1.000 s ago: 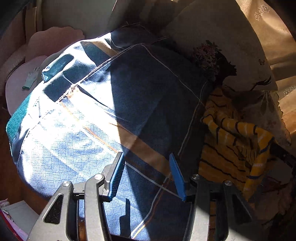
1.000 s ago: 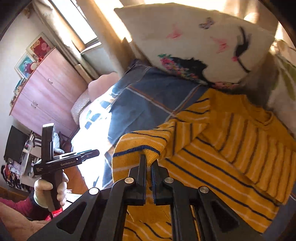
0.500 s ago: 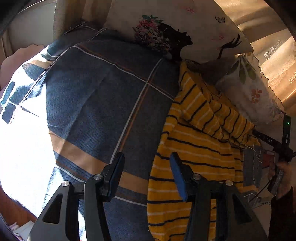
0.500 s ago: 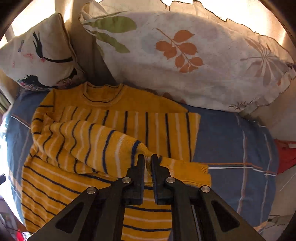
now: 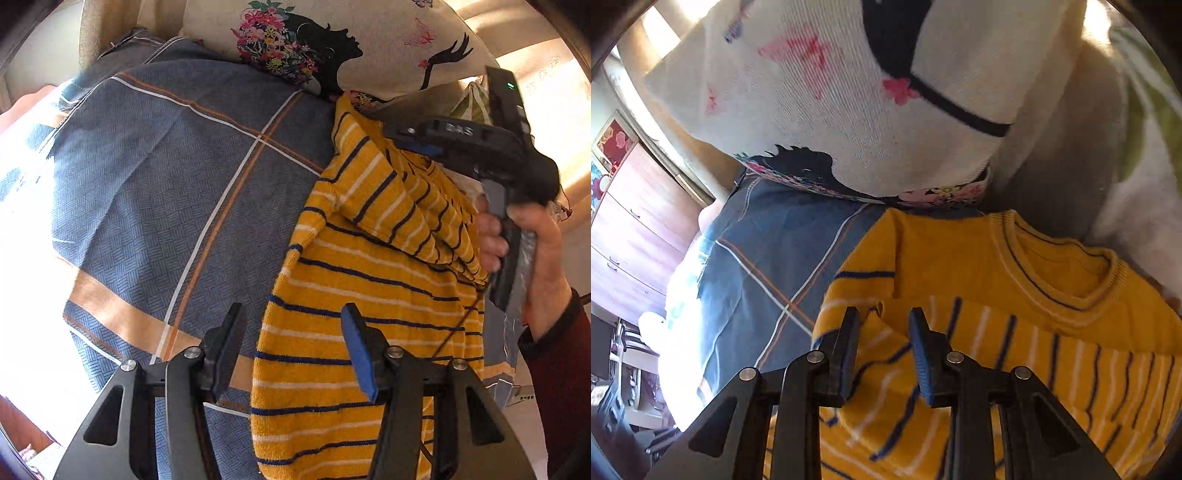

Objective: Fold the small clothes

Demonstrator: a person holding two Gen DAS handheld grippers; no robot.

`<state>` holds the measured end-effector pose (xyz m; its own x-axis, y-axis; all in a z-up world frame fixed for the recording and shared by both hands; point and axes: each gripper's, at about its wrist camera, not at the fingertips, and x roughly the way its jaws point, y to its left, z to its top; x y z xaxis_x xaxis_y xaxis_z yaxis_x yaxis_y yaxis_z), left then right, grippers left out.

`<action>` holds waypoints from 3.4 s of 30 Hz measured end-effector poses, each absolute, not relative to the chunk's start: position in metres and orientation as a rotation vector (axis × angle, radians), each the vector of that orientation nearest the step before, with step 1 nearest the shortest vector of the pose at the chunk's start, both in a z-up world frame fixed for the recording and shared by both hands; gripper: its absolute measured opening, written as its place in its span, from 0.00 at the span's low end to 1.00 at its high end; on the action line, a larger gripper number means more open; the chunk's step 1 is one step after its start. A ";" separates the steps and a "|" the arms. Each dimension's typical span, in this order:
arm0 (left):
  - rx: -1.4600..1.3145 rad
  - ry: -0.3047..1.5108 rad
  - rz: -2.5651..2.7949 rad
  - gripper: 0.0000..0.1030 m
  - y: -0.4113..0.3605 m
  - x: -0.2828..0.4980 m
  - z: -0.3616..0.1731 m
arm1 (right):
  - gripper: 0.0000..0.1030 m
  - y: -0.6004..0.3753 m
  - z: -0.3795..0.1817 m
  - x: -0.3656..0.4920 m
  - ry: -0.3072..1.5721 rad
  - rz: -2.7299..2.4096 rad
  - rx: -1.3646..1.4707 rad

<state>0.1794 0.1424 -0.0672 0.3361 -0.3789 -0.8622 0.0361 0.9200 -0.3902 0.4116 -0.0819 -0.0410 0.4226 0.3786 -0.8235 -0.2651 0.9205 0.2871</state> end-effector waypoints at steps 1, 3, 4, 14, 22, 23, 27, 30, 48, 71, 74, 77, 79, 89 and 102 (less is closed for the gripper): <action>-0.332 1.205 -0.276 0.51 0.145 0.180 -0.069 | 0.33 -0.074 -0.051 0.425 1.089 0.412 0.124; -0.342 1.208 -0.271 0.51 0.153 0.179 -0.071 | 0.46 -0.063 -0.071 0.442 1.158 0.438 0.139; -0.348 1.212 -0.267 0.51 0.158 0.178 -0.073 | 0.46 -0.058 -0.082 0.451 1.205 0.435 0.145; -0.410 1.244 -0.223 0.51 0.196 0.185 -0.089 | 0.01 0.000 -0.046 0.464 1.056 0.450 0.048; -0.407 1.234 -0.256 0.52 0.200 0.188 -0.088 | 0.41 -0.026 -0.071 0.457 1.116 0.310 0.152; -0.410 1.238 -0.261 0.53 0.200 0.189 -0.090 | 0.41 -0.032 -0.077 0.455 1.140 0.316 0.185; -0.411 1.266 -0.286 0.53 0.194 0.190 -0.098 | 0.41 -0.029 -0.103 0.463 1.204 0.369 0.232; -0.396 1.274 -0.302 0.53 0.190 0.186 -0.100 | 0.16 -0.023 -0.113 0.468 1.217 0.401 0.260; -0.391 1.252 -0.290 0.53 0.205 0.175 -0.092 | 0.51 0.035 -0.056 0.429 0.967 0.206 -0.040; -0.210 1.090 -0.377 0.54 0.077 0.244 -0.041 | 0.62 -0.339 -0.073 0.252 0.996 -0.311 0.432; -0.156 1.094 -0.350 0.54 0.047 0.282 -0.053 | 0.19 -0.355 -0.071 0.257 1.007 -0.233 0.490; -0.033 1.161 -0.267 0.52 0.024 0.310 -0.080 | 0.10 -0.357 -0.062 0.259 0.985 -0.224 0.468; 0.055 1.189 -0.215 0.47 0.016 0.319 -0.096 | 0.09 -0.361 -0.057 0.261 0.970 -0.240 0.446; 0.047 1.161 -0.233 0.63 0.025 0.324 -0.100 | 0.23 -0.383 -0.057 0.231 0.999 -0.432 0.384; -0.306 1.268 -0.281 0.63 0.123 0.203 -0.102 | 0.44 -0.328 -0.096 0.091 1.115 -0.055 0.724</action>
